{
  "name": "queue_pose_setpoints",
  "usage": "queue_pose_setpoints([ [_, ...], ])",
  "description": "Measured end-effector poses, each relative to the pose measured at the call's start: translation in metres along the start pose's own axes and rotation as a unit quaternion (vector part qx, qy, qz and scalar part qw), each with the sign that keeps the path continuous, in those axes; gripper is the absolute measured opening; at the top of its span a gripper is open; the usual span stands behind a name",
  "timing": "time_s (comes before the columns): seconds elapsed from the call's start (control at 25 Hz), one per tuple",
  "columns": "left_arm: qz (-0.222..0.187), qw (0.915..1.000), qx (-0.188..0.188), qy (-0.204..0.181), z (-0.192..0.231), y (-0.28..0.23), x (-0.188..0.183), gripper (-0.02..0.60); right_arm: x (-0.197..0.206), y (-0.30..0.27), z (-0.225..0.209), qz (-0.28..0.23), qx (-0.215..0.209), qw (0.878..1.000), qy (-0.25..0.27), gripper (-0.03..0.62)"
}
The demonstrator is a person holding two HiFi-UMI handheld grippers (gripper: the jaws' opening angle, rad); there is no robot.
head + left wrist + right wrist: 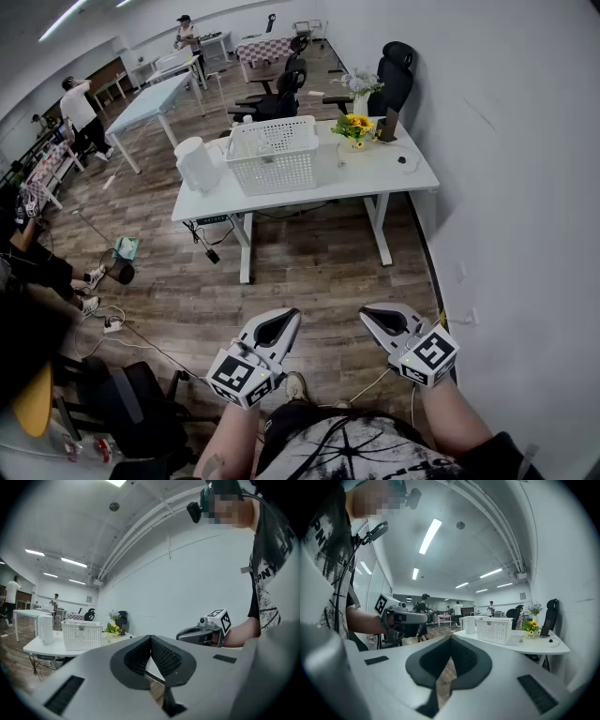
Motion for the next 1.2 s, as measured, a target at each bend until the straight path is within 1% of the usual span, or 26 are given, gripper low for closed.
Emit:
queue_pose_setpoints([
  [0.12, 0.002, 1.0, 0.0, 0.006, -0.001, 0.002, 0.003, 0.011, -0.001, 0.0, 0.002, 0.002, -0.001, 1.0, 0.003, 0.021],
  [0.28, 0.008, 1.0, -0.001, 0.001, -0.004, 0.001, 0.005, 0.011, 0.001, 0.004, 0.004, 0.002, -0.002, 1.0, 0.002, 0.021],
  [0.48, 0.02, 0.9996, 0.004, -0.017, -0.011, -0.001, 0.006, 0.011, 0.002, 0.007, 0.004, 0.002, -0.002, 1.0, -0.001, 0.021],
  [0.8, 0.023, 0.9993, 0.004, -0.031, -0.015, -0.003, 0.001, 0.011, -0.003, 0.007, 0.008, -0.016, -0.023, 0.999, -0.02, 0.023],
  [0.96, 0.021, 0.9992, 0.0, -0.034, -0.017, -0.004, 0.0, 0.011, -0.001, 0.01, 0.005, -0.02, -0.02, 0.999, -0.022, 0.023],
  [1.08, 0.028, 0.9989, -0.001, -0.039, -0.017, -0.004, 0.004, 0.011, 0.003, 0.011, 0.001, -0.017, -0.016, 0.999, -0.025, 0.023],
  [1.2, 0.033, 0.9988, -0.002, -0.036, -0.014, -0.005, 0.009, 0.011, 0.008, 0.011, -0.004, -0.014, -0.009, 0.999, -0.028, 0.023],
])
Point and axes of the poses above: the fingertips, and each gripper's own axes: y backward along the fingers, z to its left, x out of its underside, the point moved 3 cm from there along y, backward along the fingers, and after that the axes turned 15 degrees about -z, right-handed, at the moved point
